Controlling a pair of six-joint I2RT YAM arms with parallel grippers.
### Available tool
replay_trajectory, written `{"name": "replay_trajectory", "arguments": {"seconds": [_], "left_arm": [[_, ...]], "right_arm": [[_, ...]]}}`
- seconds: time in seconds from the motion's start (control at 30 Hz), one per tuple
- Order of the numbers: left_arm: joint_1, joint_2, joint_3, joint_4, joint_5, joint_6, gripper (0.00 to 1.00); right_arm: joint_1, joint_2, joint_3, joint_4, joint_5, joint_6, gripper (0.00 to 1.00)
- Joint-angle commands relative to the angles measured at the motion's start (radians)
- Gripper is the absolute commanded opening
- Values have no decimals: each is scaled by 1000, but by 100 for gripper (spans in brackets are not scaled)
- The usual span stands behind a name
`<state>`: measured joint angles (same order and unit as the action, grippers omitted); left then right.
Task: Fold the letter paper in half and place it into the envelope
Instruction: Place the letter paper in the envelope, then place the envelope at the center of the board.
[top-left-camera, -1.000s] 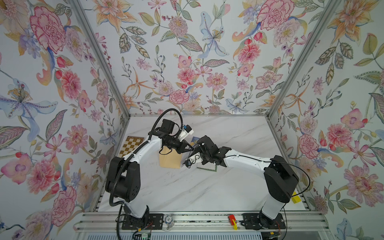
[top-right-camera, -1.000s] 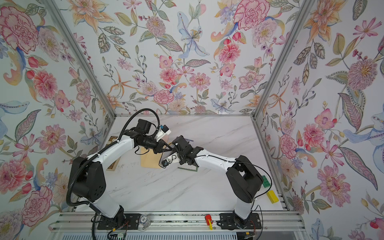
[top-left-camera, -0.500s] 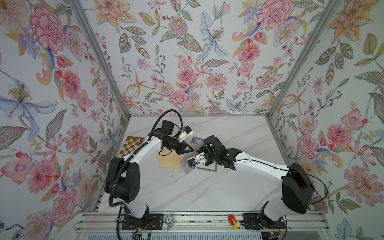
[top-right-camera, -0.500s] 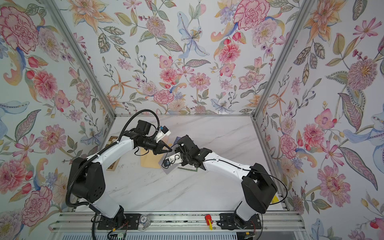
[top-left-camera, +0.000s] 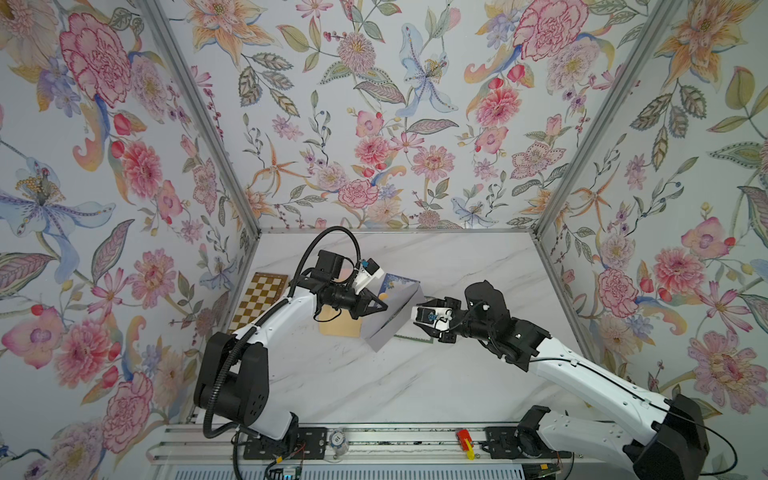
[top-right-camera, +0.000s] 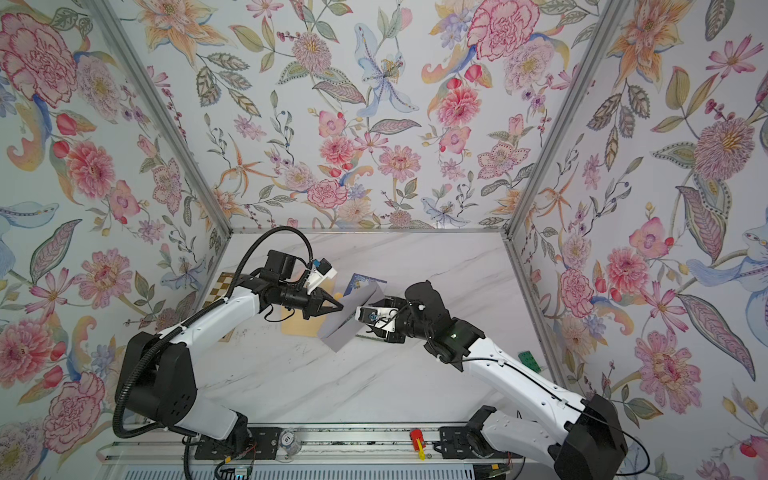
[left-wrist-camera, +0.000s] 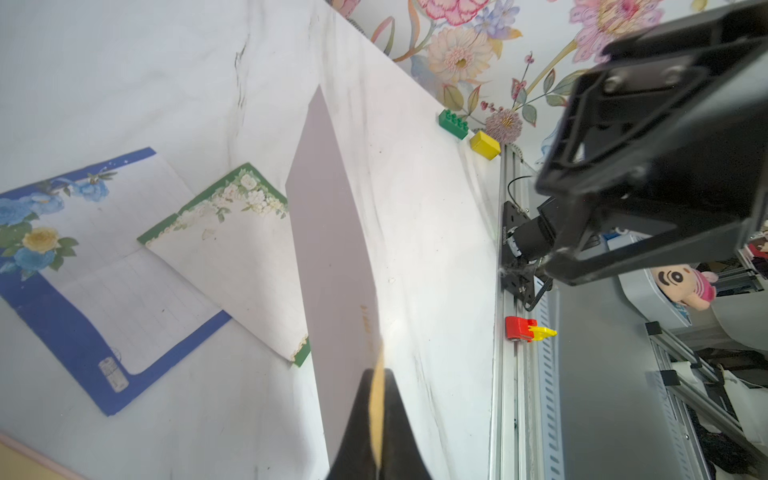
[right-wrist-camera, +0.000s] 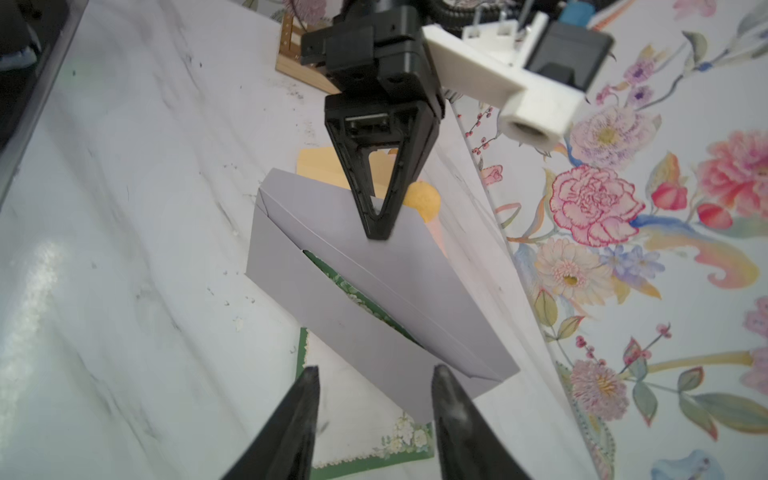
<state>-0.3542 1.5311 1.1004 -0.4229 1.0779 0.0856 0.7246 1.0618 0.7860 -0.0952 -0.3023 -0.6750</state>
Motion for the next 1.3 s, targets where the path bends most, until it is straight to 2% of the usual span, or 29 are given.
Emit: {"name": "replay_trajectory", "arguments": {"seconds": [0.0, 0.13, 0.3, 0.5, 0.8, 1.13, 1.27], "left_arm": [[-31, -8, -18, 89, 68, -43, 0], [-75, 41, -14, 114, 77, -43, 0], [-100, 96, -24, 205, 82, -97, 0], [-100, 157, -7, 231, 40, -114, 0], [-99, 250, 58, 187, -54, -100, 0], [-98, 313, 65, 172, -123, -100, 0], [-97, 325, 65, 171, -145, -99, 0]], "right_arm": [[-59, -67, -88, 105, -31, 354, 51], [-151, -103, -130, 115, -34, 536, 50], [-214, -63, -157, 125, -45, 662, 51], [-276, 60, -140, 130, -128, 757, 51], [-304, 190, -146, 199, -164, 832, 52], [-308, 386, -140, 309, -213, 935, 41], [-319, 444, -139, 343, -232, 970, 32]]}}
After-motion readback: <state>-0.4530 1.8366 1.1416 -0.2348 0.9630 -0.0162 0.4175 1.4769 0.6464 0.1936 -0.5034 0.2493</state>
